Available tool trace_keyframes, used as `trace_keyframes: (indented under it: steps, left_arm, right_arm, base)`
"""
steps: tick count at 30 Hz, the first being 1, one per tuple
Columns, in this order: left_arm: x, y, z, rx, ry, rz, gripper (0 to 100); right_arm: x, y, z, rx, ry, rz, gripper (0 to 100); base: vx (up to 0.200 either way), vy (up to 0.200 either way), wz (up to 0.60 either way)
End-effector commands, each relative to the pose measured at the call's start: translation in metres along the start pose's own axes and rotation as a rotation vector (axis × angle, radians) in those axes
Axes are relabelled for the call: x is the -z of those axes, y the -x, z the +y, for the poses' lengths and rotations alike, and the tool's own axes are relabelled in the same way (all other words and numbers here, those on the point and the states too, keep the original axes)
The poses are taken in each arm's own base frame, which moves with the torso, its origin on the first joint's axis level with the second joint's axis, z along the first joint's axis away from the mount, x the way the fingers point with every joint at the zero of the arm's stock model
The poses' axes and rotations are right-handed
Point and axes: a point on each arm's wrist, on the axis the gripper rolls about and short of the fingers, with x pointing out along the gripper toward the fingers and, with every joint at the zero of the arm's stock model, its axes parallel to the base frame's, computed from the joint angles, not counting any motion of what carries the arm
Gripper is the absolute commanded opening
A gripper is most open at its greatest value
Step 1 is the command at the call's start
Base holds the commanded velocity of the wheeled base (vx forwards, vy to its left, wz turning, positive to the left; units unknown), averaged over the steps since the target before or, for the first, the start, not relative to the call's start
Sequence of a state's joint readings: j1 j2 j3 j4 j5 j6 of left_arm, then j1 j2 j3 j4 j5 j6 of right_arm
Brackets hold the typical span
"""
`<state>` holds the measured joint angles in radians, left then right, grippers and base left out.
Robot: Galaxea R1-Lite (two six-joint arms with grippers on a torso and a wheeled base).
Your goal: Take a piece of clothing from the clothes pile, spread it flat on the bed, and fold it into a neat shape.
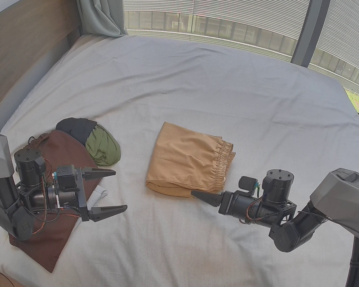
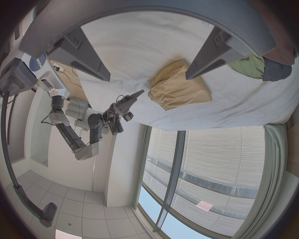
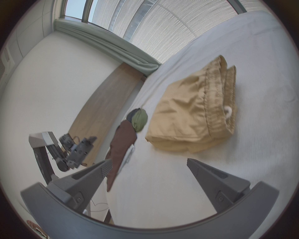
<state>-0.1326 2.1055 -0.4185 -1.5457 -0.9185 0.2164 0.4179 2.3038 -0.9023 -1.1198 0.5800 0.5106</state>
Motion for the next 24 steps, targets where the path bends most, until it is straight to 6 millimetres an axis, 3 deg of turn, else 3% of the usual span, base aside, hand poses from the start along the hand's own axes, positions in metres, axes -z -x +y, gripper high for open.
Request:
trace_keyframes:
  steps: [1,4,7,17,24]
  left_arm:
    - [0.001,0.000,0.000,0.000,0.002,0.002,100]
    - [0.001,-0.001,0.000,0.000,0.000,0.001,100]
    - [-0.001,0.000,0.000,-0.001,-0.004,-0.002,100]
    - [0.000,-0.001,0.000,0.000,-0.003,0.000,100]
    - [0.001,0.000,0.000,0.000,-0.003,0.001,100]
  right_arm:
    - [-0.026,0.000,0.018,-0.058,0.031,-0.097,100]
    - [-0.038,-0.009,0.025,-0.079,0.015,-0.151,100]
    - [-0.047,-0.022,0.019,-0.050,-0.001,-0.214,100]
    - [-0.038,-0.056,-0.016,0.044,-0.010,-0.293,100]
    - [-0.024,-0.064,-0.033,0.074,-0.027,-0.275,100]
  base:
    - [0.000,0.000,0.00]
    - [0.000,0.000,0.00]
    - [0.000,0.000,0.00]
    - [0.000,0.000,0.00]
    - [0.000,0.000,0.00]
